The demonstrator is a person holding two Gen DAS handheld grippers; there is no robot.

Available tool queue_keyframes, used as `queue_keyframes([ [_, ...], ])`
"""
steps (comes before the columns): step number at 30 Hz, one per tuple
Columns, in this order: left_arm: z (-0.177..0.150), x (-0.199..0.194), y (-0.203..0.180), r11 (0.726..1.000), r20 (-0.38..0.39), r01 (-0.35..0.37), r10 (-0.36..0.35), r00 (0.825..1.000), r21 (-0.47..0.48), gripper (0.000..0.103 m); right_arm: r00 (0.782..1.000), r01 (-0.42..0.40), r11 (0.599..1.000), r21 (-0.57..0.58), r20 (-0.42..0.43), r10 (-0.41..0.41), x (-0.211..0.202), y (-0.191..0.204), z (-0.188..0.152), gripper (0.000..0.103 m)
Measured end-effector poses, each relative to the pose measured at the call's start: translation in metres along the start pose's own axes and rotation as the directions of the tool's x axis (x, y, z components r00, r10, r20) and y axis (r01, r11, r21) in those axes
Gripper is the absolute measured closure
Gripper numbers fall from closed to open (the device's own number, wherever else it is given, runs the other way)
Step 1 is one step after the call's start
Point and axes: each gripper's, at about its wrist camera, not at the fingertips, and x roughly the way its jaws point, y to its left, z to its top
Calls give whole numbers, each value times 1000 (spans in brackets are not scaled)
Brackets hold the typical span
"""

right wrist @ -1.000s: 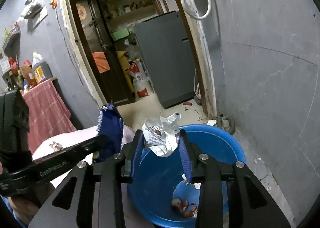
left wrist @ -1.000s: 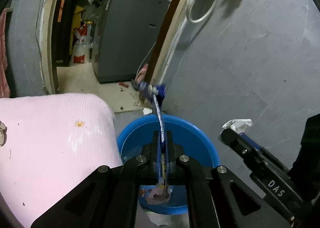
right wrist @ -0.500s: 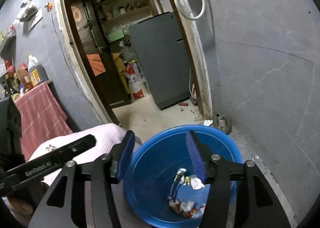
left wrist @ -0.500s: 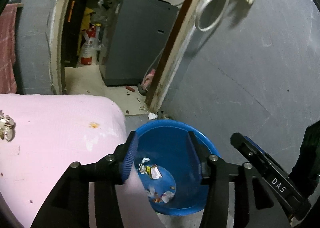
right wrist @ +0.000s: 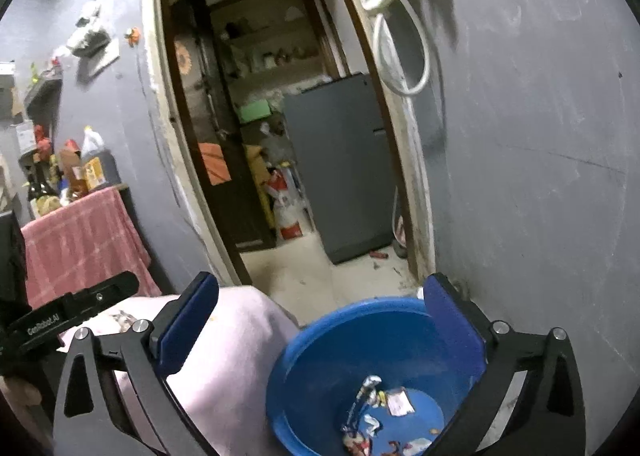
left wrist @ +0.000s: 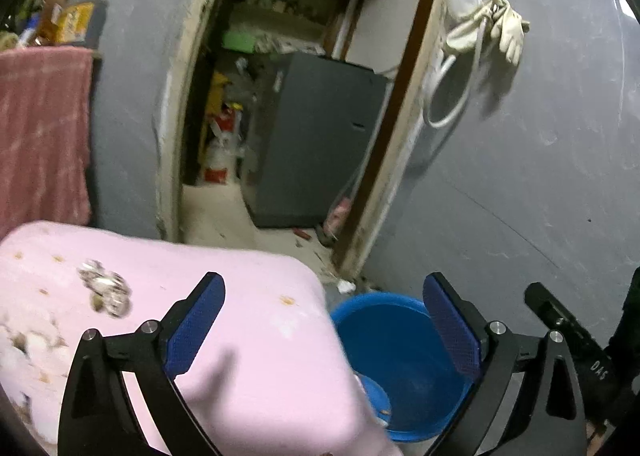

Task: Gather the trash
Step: 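Move both tools back over the crumpled foil ball on the table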

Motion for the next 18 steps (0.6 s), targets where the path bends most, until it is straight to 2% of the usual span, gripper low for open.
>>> queue_keyframes([
  [9,4,-33,22,996,70,-84,82,994,15,6,999,-36,998,-55,37,39,-2,30,5,0],
  [18,1,-61,63,989,94,-147,146,985,5,5,989,-146,985,-92,10,148,4,75,5,0],
])
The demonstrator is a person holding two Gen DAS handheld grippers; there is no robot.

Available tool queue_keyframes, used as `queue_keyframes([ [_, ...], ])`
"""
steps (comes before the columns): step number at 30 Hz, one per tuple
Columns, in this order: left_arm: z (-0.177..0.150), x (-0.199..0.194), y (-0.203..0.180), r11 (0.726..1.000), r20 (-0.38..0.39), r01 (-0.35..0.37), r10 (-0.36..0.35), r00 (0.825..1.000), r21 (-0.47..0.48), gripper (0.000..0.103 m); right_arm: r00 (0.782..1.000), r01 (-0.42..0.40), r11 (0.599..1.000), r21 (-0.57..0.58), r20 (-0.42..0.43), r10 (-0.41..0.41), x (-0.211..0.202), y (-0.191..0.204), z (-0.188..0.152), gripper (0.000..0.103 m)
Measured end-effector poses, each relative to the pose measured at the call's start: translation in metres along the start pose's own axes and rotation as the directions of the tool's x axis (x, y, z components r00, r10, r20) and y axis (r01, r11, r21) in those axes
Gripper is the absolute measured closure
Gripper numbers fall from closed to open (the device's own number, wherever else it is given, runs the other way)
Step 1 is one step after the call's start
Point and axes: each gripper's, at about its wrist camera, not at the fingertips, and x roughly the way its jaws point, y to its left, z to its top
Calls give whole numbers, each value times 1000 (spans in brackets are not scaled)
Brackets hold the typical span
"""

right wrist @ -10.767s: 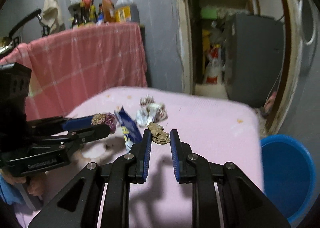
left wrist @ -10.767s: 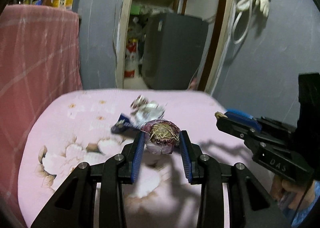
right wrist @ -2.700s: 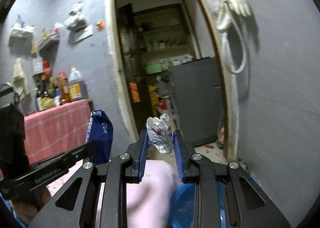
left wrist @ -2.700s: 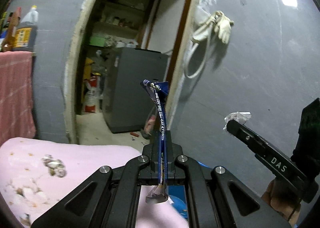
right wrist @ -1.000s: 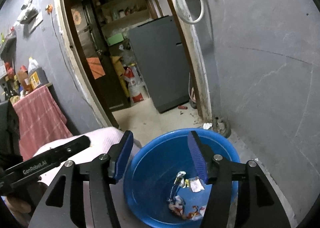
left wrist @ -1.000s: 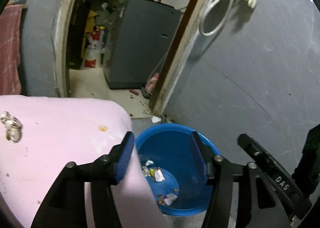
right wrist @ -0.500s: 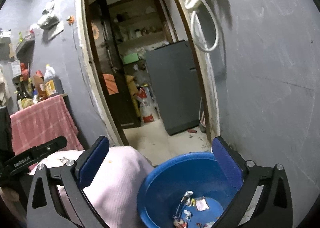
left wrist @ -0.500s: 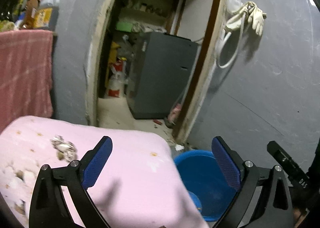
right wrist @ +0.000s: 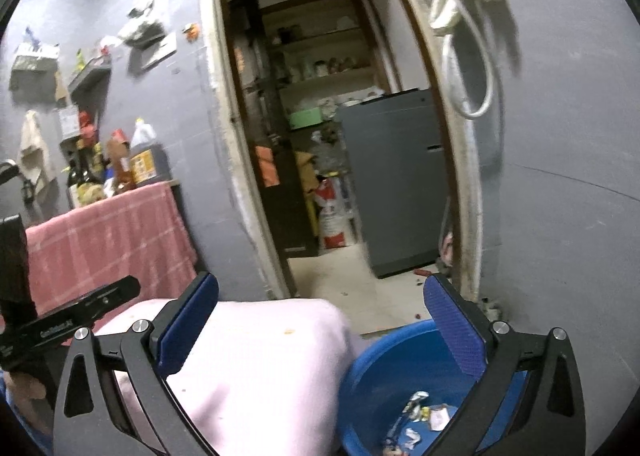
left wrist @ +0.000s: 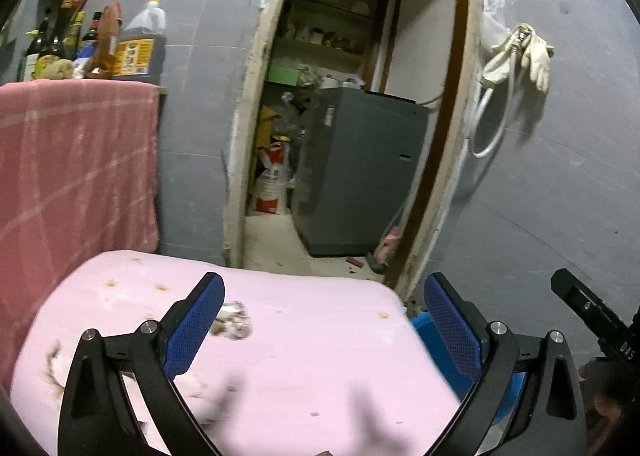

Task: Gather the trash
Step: 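Move both tools back over the crumpled foil ball on the table, then grasp the white-red foil ball with the right gripper while the left grasps a small tan pebble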

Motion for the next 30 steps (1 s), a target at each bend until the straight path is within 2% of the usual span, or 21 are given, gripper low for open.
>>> queue_keyframes([
  [6,-1,-11,47,997,-14,-68,67,998,-26,5,995,-69,996,-65,-70,64,24,42,-11,0],
  [11,-5,-18,93,988,-23,-150,150,988,-22,5,988,-97,992,-83,-125,86,45,66,-25,0],
  [17,-19,-10,137,974,-85,-225,221,971,-32,5,961,-175,980,-99,-235,148,81,100,-35,0],
  [22,-31,-1,159,965,-142,-259,252,957,-30,5,921,-238,956,-172,-351,167,119,135,-46,2],
  [24,-34,4,164,965,-165,-261,252,954,-35,5,896,-263,946,-189,-411,167,137,146,-52,11],
  [26,-34,8,167,966,-188,-255,242,952,-47,5,872,-289,939,-188,-457,176,150,153,-56,17],
  [28,-36,10,171,966,-212,-250,232,949,-60,5,854,-298,937,-181,-488,178,161,157,-59,19],
  [30,-33,12,174,964,-225,-257,236,945,-69,5,827,-312,937,-154,-530,188,177,158,-61,28],
])
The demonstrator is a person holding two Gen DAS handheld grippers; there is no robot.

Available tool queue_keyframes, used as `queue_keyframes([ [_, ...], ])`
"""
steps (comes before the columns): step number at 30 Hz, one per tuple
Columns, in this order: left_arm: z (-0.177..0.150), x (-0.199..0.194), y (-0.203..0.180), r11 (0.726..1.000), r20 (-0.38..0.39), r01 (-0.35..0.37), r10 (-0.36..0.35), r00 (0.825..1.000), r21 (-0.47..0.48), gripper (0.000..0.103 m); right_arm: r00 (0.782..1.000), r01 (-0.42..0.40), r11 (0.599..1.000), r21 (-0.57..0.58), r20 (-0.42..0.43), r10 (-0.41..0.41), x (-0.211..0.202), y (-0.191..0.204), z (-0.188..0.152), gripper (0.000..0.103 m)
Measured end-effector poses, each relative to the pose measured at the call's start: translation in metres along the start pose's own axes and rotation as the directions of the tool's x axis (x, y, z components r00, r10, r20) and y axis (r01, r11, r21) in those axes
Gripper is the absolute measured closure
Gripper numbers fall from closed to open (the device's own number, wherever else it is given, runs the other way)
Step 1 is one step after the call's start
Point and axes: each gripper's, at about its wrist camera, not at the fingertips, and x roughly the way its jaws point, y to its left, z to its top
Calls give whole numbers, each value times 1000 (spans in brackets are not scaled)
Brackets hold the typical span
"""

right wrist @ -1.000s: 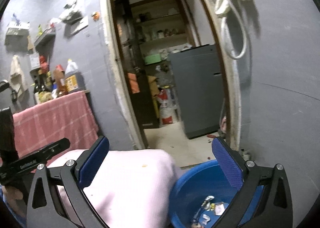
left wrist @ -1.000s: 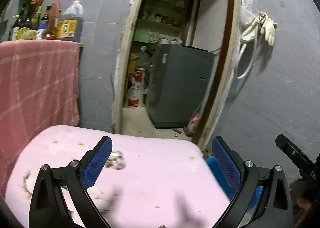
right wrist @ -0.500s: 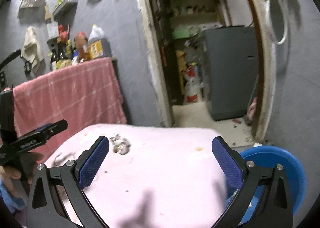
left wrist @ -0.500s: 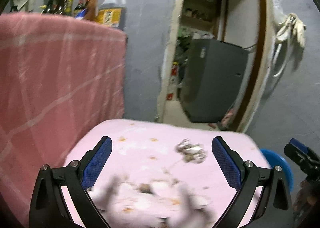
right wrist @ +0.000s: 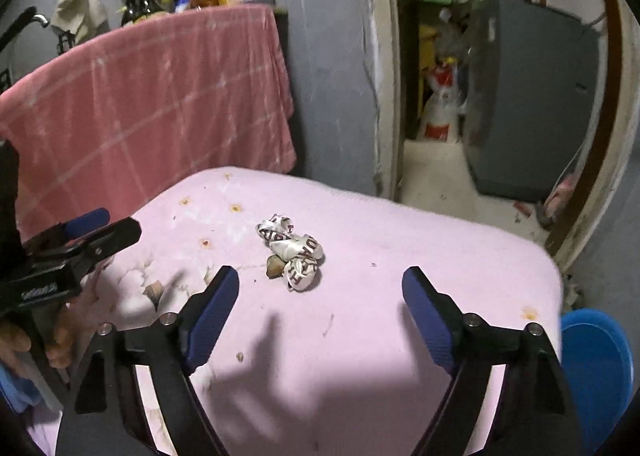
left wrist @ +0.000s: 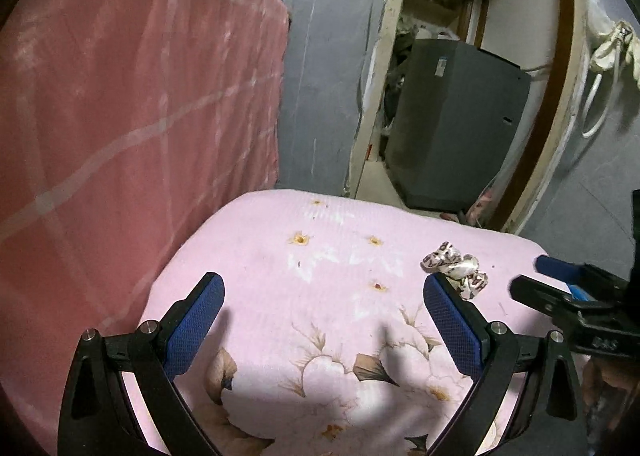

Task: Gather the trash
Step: 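Grasp the white-red foil ball with the right gripper while the left grasps a small tan pebble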

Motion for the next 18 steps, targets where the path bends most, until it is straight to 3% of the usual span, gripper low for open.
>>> queue_keyframes([
  [4,4,5,4,1000,-23,-1,1,1000,-27,5,995,-56,998,40,-77,59,25,-4,8,34],
  [8,6,9,10,998,-52,5,-8,999,-59,6,983,-105,991,83,-143,117,51,-4,13,55],
  [10,7,8,11,998,-60,11,-15,998,-67,6,980,-115,988,103,-151,130,55,-5,14,58],
  [12,8,9,11,997,-67,20,-25,997,-75,6,979,-133,983,124,-135,150,55,-7,14,70],
  [18,14,16,-3,998,-93,48,-52,994,-45,6,987,-102,990,101,-110,113,43,-8,11,72],
])
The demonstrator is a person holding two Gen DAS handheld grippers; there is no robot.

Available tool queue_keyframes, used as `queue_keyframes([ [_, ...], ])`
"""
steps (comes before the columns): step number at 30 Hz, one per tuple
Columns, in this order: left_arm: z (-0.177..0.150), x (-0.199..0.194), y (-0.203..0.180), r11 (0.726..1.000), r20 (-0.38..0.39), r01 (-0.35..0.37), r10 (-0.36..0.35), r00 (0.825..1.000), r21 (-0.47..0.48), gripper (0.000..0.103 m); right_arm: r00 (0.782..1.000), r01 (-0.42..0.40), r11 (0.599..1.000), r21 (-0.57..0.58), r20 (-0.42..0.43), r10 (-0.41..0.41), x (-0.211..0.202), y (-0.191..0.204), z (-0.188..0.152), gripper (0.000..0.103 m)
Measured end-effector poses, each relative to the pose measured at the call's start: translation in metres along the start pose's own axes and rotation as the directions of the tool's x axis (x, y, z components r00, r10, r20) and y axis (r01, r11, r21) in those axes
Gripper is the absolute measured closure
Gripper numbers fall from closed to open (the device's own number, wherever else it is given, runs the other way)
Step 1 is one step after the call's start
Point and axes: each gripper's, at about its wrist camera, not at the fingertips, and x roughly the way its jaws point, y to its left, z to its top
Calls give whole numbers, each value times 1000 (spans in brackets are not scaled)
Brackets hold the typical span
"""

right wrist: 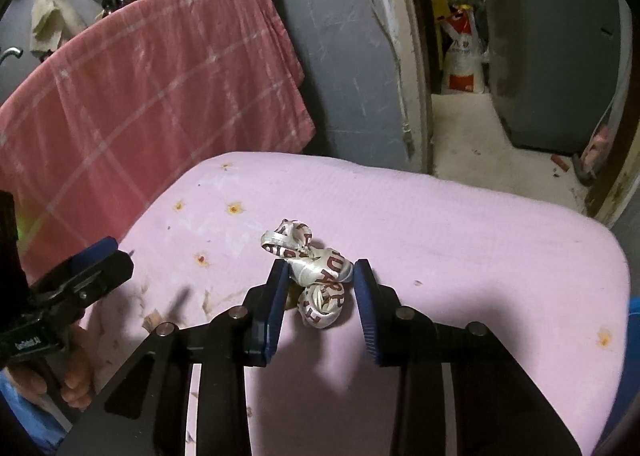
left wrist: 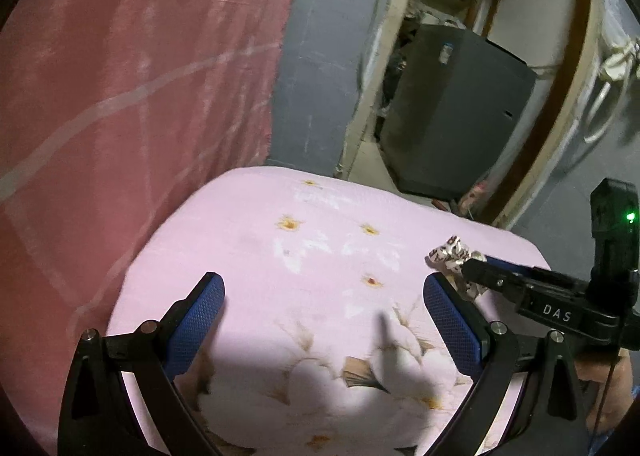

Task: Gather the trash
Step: 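Grasp the white-red foil ball with the right gripper while the left grasps a small tan pebble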

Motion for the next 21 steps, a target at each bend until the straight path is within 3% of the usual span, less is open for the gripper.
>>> queue_keyframes([
  [7,1,22,-38,991,-80,57,-48,996,120,6,997,50,999,3,63,-50,-32,-15,-11,72],
  [13,0,43,-71,969,-177,84,-43,983,234,6,992,93,996,9,79,-93,-51,-31,-19,72],
  [15,0,47,-79,963,-189,84,-35,981,256,11,991,95,995,10,90,-95,-59,-36,-23,72],
  [21,-3,60,-92,950,-244,125,-54,968,287,46,989,84,996,22,118,-86,-75,-46,-34,72],
])
